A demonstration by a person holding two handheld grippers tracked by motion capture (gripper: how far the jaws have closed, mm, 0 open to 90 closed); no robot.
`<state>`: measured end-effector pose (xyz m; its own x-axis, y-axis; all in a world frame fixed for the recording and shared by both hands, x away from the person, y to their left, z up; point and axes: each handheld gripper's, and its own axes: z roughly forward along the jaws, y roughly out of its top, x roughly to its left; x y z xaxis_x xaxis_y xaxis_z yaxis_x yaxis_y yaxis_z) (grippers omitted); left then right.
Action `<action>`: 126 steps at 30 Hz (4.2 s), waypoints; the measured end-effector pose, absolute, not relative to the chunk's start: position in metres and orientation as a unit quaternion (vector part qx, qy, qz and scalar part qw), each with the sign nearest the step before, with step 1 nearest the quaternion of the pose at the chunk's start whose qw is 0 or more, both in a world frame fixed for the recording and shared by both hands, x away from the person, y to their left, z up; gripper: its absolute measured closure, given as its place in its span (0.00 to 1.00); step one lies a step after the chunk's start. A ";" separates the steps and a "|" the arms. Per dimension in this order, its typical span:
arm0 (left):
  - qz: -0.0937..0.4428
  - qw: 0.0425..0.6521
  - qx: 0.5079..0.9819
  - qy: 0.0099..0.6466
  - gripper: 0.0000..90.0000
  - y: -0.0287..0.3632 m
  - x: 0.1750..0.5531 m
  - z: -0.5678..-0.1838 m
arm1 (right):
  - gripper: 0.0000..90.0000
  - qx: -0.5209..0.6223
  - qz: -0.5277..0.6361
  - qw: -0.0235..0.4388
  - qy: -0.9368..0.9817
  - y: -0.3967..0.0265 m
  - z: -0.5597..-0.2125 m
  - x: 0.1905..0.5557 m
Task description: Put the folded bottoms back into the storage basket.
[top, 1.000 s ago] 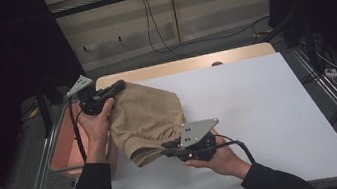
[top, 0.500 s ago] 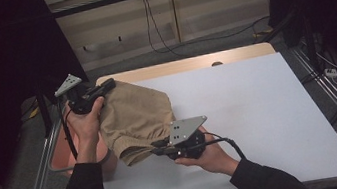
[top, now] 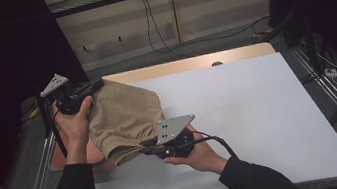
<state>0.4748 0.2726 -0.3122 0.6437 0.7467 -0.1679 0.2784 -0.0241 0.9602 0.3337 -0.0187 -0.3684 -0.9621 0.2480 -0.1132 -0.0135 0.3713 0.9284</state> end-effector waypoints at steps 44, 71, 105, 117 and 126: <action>0.240 0.580 0.668 0.400 0.98 0.329 0.473 -0.285 | 0.88 0.052 0.570 0.107 0.813 0.040 -0.346 0.353; 0.244 0.580 0.650 0.427 0.98 0.376 0.479 -0.292 | 0.88 0.043 0.553 0.116 0.824 0.088 -0.340 0.364; 0.235 0.559 0.649 0.460 0.98 0.424 0.493 -0.327 | 0.88 0.047 0.540 0.106 0.834 0.147 -0.365 0.363; 0.233 0.552 0.647 0.471 0.98 0.434 0.494 -0.336 | 0.88 0.050 0.546 0.095 0.831 0.158 -0.371 0.365; 0.231 0.544 0.657 0.468 0.98 0.430 0.509 -0.342 | 0.88 0.056 0.539 0.100 0.835 0.162 -0.374 0.372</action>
